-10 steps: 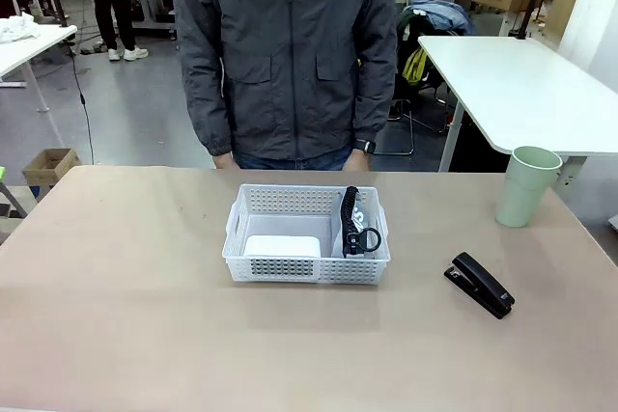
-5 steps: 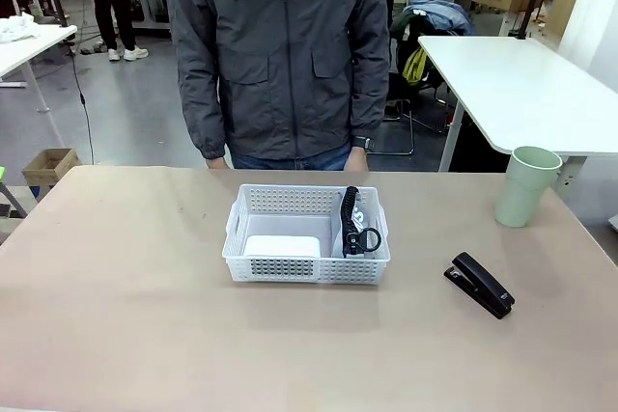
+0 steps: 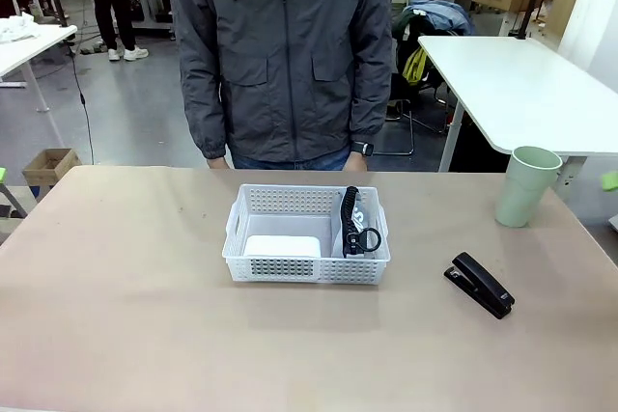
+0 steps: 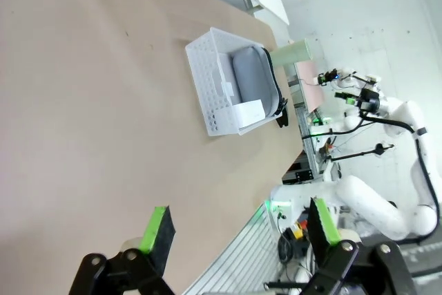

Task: Efficiently arrange items inside the basket to fit them all.
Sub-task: Pick up the Stapler and place it inside the Organizing basket.

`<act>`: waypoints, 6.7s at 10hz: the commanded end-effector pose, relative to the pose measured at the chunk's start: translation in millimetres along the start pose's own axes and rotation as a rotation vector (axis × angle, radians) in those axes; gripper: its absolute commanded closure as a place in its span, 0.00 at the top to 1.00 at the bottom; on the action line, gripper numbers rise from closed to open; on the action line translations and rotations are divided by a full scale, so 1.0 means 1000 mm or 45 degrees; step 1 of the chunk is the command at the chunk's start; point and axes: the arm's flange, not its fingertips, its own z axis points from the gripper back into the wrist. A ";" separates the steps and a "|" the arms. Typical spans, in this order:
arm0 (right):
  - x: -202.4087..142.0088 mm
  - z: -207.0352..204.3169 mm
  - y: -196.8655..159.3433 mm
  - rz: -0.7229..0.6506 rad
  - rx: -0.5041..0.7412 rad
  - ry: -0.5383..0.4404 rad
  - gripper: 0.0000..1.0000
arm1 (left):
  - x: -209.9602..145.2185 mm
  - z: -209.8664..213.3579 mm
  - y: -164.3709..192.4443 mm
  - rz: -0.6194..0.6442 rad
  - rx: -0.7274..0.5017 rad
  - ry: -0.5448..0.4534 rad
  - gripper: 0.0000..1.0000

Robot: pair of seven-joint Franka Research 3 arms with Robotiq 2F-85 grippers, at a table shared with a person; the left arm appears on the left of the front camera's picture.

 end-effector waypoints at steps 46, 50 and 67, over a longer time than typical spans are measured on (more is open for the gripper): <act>-0.030 -0.267 0.047 0.306 -0.536 0.677 0.00 | -0.002 0.002 -0.004 0.010 -0.009 0.006 1.00; -0.023 -0.214 0.064 0.253 -0.409 0.469 0.00 | -0.002 0.002 -0.004 0.010 -0.009 0.006 1.00; 0.094 -0.224 0.231 0.351 -0.265 0.347 0.36 | -0.002 0.002 -0.004 0.010 -0.009 0.006 1.00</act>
